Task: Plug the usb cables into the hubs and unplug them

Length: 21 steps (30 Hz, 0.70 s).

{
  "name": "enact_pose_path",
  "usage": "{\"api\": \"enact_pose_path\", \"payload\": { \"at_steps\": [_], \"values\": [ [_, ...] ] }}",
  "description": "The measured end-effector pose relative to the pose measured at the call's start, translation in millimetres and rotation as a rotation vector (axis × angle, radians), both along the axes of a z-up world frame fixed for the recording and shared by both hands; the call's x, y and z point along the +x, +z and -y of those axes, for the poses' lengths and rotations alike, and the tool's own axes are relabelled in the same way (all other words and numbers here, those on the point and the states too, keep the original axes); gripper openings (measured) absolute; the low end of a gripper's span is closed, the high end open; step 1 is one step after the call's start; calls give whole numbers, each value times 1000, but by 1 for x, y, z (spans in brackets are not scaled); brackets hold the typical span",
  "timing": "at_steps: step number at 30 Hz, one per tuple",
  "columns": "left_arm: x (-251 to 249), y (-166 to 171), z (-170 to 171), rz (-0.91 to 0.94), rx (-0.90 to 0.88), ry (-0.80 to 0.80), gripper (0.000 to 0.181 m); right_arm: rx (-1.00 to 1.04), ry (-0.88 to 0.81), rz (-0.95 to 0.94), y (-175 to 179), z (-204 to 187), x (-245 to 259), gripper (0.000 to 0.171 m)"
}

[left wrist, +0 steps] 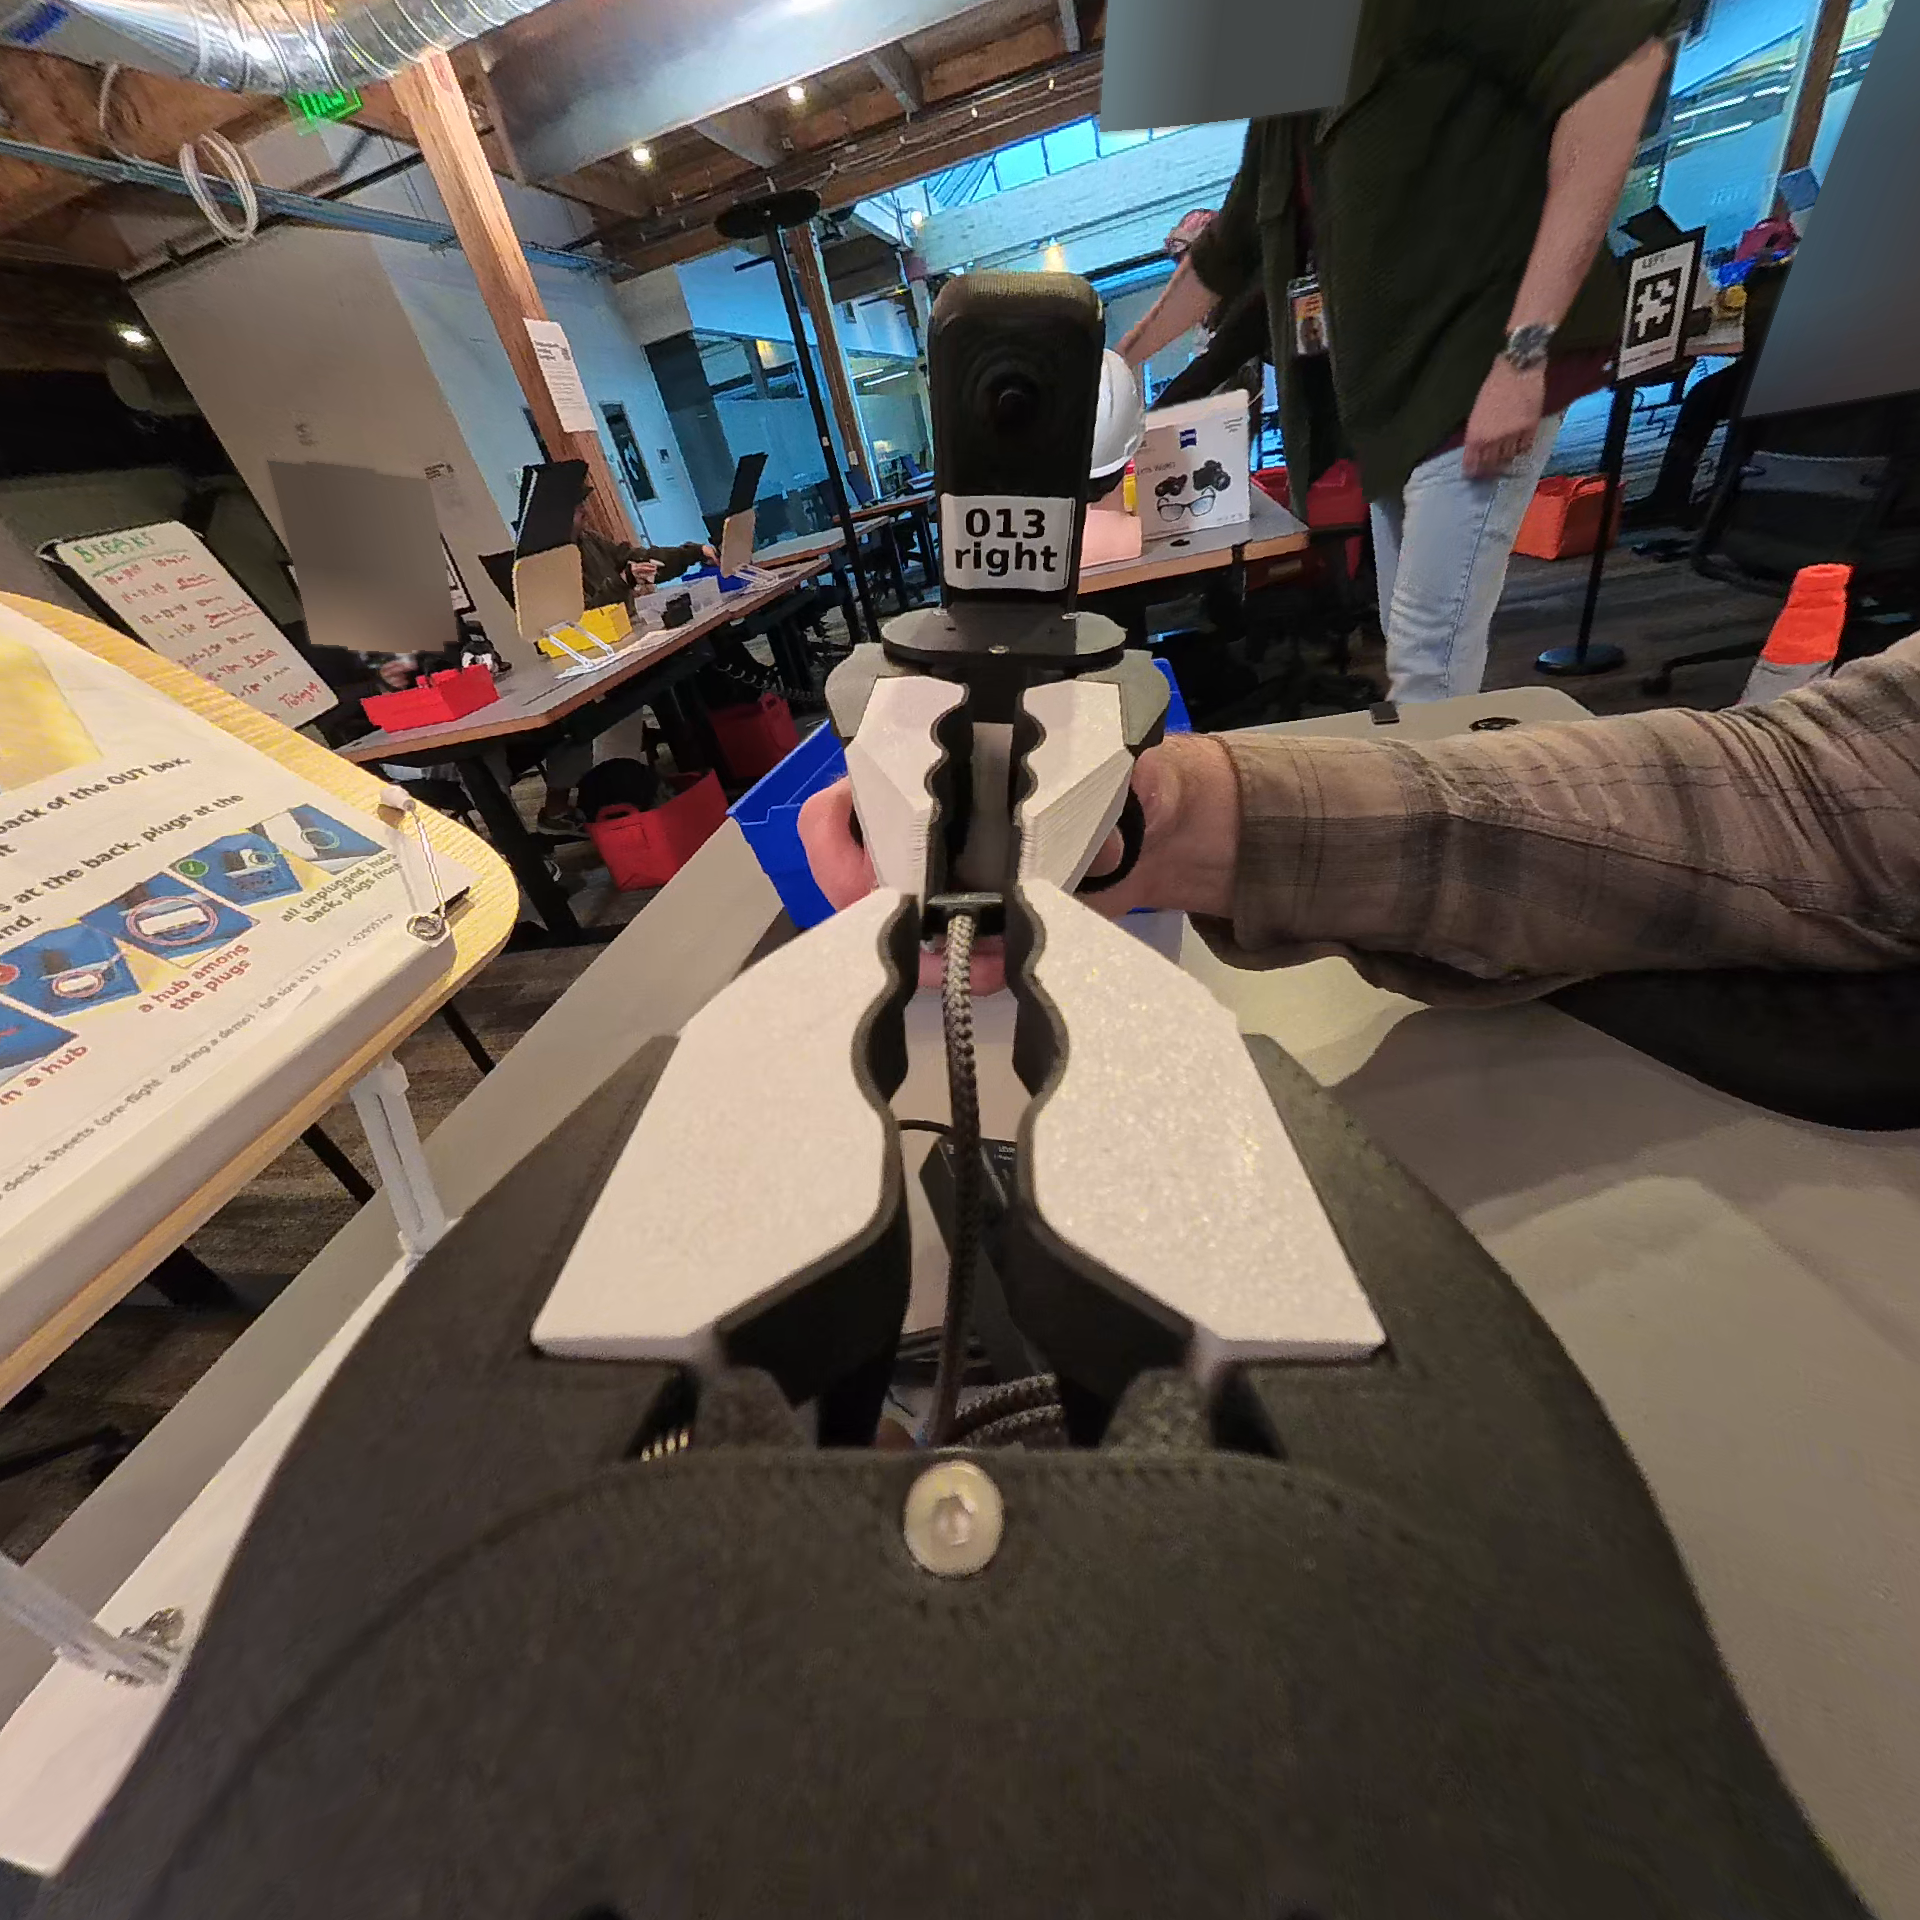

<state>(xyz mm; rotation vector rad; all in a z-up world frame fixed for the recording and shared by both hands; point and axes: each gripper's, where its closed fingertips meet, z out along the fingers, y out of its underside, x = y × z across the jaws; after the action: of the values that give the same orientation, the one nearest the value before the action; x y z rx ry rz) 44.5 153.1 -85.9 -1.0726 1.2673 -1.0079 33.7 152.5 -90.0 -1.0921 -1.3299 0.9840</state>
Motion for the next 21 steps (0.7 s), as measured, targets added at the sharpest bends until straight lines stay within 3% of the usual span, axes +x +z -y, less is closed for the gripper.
{"api": "enact_pose_path", "payload": {
  "at_steps": [15,21],
  "values": [
    [-2,-1,0,-19,6,-3,14,11,-19,8,0,-2,-1,11],
    [-11,5,-8,-18,-3,27,14,41,-100,59,0,-13,12,26]
  ]
}}
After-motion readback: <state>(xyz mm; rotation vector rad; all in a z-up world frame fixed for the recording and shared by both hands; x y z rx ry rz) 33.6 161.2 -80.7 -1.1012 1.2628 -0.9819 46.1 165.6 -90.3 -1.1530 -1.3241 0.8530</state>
